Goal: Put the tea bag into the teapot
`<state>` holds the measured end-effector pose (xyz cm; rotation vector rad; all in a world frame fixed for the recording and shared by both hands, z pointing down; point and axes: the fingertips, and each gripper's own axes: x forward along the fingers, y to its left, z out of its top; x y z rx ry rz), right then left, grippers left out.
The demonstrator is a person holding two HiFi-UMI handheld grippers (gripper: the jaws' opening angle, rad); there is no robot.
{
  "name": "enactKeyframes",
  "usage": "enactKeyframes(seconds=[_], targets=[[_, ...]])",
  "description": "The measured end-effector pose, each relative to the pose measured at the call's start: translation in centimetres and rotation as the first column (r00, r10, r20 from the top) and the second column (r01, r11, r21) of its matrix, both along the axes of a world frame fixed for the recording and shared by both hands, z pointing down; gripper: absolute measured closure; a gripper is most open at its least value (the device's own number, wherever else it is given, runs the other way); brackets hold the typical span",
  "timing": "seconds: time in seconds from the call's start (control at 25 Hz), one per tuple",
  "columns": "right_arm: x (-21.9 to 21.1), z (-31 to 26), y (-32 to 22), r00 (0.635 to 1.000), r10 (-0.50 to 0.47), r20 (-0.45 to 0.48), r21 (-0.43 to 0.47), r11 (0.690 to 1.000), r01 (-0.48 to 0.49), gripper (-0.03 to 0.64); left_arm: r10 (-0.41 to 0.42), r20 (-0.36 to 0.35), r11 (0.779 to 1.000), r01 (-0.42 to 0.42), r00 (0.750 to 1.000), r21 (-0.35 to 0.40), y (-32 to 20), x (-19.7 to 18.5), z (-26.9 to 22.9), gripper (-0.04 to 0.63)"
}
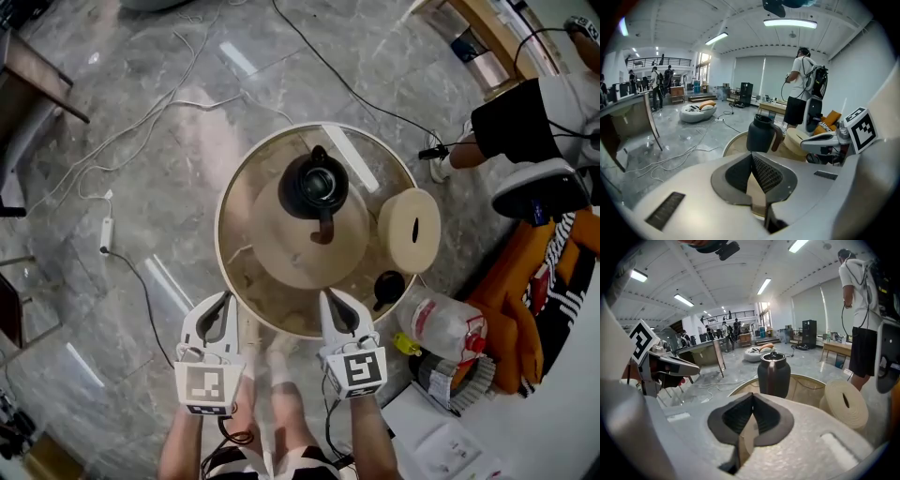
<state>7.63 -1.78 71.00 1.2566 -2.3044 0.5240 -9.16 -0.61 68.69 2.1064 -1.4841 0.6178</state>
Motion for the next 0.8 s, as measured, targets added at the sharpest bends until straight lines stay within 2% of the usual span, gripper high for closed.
enactKeyframes(seconds=[0.28, 0.52, 0.64, 0.68, 0.72, 0.8], targets=[[-1.5, 5.5, -0.1, 0.998, -0.045, -0.042, -0.032, 0.999, 0.044, 0.618, -0.014, -0.006, 1.0, 0.014, 1.0, -0.028, 0.1, -1.0, 4.6, 0.578], [-2.3, 9.2, -0.6, 0.996, -0.063, -0.065, -0.056, 0.997, 0.059, 0.617, 0.051, 0.024, 0.998, -0.05, 0.998, -0.028, 0.4, -0.5, 7.5, 0.578], [-2.7, 10.5, -1.1, 0.995, -0.068, -0.071, -0.061, 0.996, 0.064, 0.614, 0.047, 0.025, 0.998, -0.046, 0.999, -0.036, 0.2, -0.7, 8.0, 0.578], [-2.9, 10.9, -1.2, 0.994, -0.077, -0.074, -0.066, 0.995, 0.072, 0.517, 0.043, 0.02, 0.998, -0.042, 0.999, -0.039, 0.2, -0.7, 8.0, 0.578], [-3.0, 11.4, -1.3, 0.993, -0.084, -0.078, -0.072, 0.994, 0.079, 0.463, 0.039, 0.016, 0.998, -0.038, 0.999, -0.041, 0.1, -0.7, 8.0, 0.578], [-3.0, 12.4, -1.5, 0.992, -0.087, -0.087, -0.084, 0.993, 0.08, 0.441, 0.034, 0.011, 0.998, -0.033, 0.999, -0.048, 0.0, -0.6, 8.2, 0.578]])
